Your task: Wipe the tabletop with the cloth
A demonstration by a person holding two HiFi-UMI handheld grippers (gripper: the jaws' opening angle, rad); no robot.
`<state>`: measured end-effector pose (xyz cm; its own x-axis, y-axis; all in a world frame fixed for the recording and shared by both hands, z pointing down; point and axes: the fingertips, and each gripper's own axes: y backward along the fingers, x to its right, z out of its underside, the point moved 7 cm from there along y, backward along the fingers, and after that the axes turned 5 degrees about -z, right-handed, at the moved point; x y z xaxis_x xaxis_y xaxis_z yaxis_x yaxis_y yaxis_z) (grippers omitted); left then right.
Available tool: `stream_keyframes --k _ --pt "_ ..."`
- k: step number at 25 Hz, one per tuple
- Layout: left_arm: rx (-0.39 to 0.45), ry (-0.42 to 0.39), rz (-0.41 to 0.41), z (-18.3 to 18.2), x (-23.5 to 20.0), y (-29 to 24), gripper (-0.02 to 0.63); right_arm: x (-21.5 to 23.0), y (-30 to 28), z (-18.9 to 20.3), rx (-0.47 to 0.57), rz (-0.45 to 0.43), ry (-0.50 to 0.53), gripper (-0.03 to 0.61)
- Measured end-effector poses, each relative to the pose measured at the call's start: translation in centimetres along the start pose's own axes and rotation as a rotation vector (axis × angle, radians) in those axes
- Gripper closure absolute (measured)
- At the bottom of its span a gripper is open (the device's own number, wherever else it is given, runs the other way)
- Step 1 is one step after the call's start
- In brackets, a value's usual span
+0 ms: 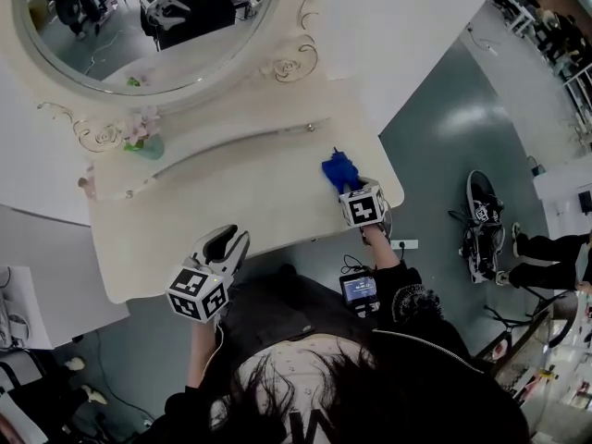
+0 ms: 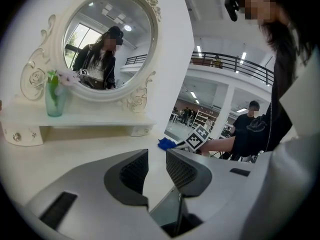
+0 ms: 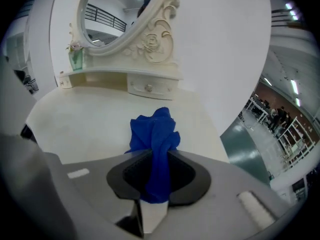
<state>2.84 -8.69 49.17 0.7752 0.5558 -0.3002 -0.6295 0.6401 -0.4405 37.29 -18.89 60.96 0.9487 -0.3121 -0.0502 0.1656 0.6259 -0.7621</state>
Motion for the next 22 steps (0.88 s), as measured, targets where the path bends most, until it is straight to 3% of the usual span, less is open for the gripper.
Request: stream_keyframes --k 4,10,22 --pt "-0.006 -0.012 -0.003 -0.3 1.0 -0.8 0.503 3.9 0.8 1.2 -0.017 0.035 -0.052 0.491" --pt "-0.031 -0.026 -0.009 -0.4 2.0 -1.4 0.503 9.6 2.1 3.4 -0.056 0.158 -0.116 0.491" --pt "-0.069 0.002 -0.086 0.6 1.1 1.4 0.503 10.8 1.7 4.2 -0.033 0.195 -0.126 0.492"
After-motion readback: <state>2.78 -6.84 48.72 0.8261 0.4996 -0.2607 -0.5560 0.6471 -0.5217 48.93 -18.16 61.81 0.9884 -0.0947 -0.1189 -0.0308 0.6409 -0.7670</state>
